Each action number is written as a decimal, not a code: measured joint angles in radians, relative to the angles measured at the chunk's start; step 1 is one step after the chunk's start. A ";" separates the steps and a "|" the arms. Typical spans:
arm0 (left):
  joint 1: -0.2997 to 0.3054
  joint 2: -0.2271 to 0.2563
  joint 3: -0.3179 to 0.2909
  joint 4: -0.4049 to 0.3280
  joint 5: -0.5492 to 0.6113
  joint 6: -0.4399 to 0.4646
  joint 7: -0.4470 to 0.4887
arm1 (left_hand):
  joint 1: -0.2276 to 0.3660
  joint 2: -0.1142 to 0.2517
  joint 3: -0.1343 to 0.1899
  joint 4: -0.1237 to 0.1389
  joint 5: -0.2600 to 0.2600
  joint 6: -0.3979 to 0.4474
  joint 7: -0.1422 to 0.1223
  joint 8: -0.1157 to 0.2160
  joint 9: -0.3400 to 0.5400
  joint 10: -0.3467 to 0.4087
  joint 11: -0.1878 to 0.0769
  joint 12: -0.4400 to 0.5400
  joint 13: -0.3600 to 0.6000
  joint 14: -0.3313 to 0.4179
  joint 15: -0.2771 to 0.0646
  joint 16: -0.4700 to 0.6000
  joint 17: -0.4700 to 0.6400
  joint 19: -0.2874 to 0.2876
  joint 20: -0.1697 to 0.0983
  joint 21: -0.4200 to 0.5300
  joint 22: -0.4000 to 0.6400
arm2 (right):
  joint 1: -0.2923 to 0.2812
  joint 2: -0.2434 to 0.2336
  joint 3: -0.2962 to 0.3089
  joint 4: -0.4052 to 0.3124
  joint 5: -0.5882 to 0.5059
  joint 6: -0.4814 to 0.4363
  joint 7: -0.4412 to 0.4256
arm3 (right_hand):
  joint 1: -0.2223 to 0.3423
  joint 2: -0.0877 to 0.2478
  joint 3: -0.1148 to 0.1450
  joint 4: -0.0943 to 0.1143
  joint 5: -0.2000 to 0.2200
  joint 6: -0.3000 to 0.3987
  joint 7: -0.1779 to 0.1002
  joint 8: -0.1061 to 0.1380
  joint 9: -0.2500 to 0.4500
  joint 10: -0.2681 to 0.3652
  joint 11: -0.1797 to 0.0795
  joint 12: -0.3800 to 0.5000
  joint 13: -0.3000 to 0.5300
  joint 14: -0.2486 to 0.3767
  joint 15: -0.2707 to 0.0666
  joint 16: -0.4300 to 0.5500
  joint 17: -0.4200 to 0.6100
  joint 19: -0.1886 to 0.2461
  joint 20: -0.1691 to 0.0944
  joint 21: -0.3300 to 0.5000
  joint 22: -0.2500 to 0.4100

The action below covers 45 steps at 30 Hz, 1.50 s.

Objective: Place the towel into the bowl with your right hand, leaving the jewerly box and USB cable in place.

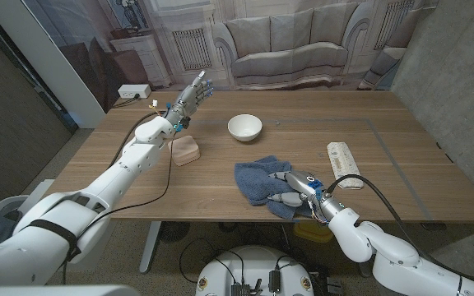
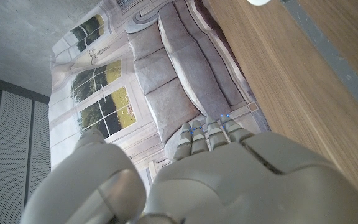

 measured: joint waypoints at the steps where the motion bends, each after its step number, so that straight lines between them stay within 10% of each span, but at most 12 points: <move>1: 0.001 0.000 0.000 -0.001 0.000 0.000 0.001 | 0.000 0.000 -0.001 -0.001 0.000 0.000 0.000 0.000 0.000 0.000 0.000 0.000 0.000 0.000 0.000 0.000 0.000 0.000 0.000 0.000 0.000 | 0.000 0.000 0.001 0.001 0.000 0.001 -0.002 | 0.004 0.004 0.004 -0.002 -0.006 0.003 -0.001 0.000 0.000 0.003 0.000 0.000 0.000 0.002 0.001 0.000 0.000 0.008 0.003 0.000 0.000; 20: 0.032 0.017 -0.013 -0.050 -0.009 0.007 0.029 | 0.000 0.000 -0.002 -0.003 0.000 0.002 0.002 0.000 0.000 0.000 0.000 0.000 0.000 0.000 0.000 0.000 0.000 0.000 0.000 0.000 0.000 | 0.000 -0.001 0.024 0.006 0.009 0.020 -0.021 | 0.143 0.020 0.059 -0.018 -0.090 0.096 -0.018 -0.016 0.000 0.096 -0.014 -0.018 -0.002 0.132 -0.025 0.003 0.008 0.107 0.006 0.037 0.015; 45: 0.042 0.009 -0.017 -0.047 -0.015 -0.005 0.039 | 0.003 0.003 -0.005 0.000 -0.008 0.002 0.002 0.000 0.000 0.000 0.000 0.000 0.000 0.000 0.000 0.000 0.000 0.000 0.000 0.000 0.000 | -0.028 0.001 0.072 -0.021 0.033 0.038 -0.075 | 0.172 -0.004 0.049 -0.009 -0.139 0.178 -0.022 -0.024 0.010 0.176 -0.019 -0.024 0.004 0.237 -0.060 0.015 0.014 0.164 -0.018 0.081 0.030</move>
